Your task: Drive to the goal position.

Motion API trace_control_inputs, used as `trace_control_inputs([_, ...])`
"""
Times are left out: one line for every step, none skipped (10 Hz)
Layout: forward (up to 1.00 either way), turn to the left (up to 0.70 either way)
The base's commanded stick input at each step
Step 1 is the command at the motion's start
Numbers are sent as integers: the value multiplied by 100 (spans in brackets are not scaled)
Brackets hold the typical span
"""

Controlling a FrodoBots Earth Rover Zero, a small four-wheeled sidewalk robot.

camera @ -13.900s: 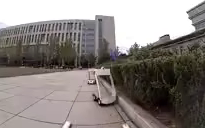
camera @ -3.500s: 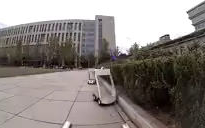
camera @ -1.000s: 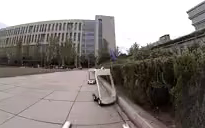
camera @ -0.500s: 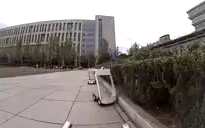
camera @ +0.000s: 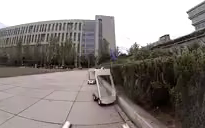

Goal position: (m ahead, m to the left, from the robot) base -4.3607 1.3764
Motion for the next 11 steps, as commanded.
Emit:
trace_control_inputs([6,0])
trace_control_inputs([6,0])
trace_control_inputs([6,0])
trace_control_inputs([6,0])
trace_control_inputs([6,0])
trace_control_inputs([6,0])
trace_control_inputs([6,0])
trace_control_inputs([6,0])
trace_control_inputs([6,0])
trace_control_inputs([6,0])
trace_control_inputs([6,0])
